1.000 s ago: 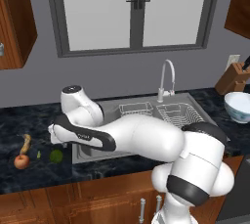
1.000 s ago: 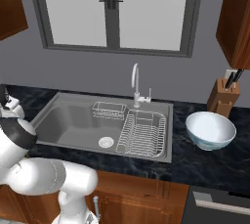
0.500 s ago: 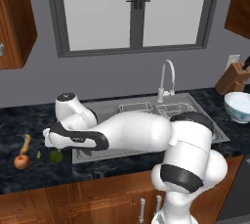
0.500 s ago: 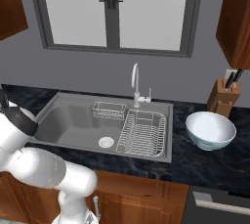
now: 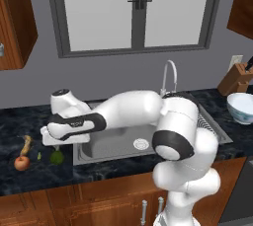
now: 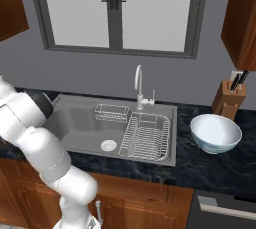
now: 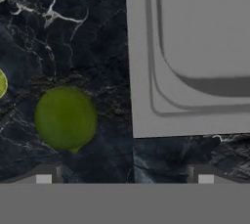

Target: There is a mixed pile of frozen fruits and vegetables on the counter. Locate all the frozen vegetables and place the items in a bowl on the counter. Take all the frozen fruits and defrost them in a running sink.

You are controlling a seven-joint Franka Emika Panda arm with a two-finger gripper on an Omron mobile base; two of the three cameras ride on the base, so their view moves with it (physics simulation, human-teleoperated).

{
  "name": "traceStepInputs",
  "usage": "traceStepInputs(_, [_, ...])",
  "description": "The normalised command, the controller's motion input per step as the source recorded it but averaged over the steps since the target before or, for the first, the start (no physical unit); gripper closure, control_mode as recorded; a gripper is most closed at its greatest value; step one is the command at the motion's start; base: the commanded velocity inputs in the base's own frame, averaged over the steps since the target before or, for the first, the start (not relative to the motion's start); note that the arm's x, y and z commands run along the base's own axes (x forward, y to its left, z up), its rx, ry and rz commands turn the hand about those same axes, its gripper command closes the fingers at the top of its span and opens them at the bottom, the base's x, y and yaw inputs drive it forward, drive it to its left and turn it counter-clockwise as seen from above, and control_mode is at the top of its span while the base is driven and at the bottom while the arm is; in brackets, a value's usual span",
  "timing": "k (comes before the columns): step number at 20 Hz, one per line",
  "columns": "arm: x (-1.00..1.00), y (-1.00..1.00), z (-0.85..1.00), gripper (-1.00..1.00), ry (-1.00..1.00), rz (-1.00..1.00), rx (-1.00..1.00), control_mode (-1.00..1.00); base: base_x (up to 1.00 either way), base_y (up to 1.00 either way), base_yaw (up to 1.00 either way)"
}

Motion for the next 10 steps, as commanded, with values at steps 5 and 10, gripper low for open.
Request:
traceStepInputs(5, [0.03, 0.51, 0.00, -1.00, 0.04, 0.00, -0.08, -1.00, 0.00, 0.00, 0.00])
traceStepInputs(10, [-0.05, 0.18, 0.00, -1.00, -0.03, 0.00, -0.01, -1.00, 0.00, 0.00, 0.00])
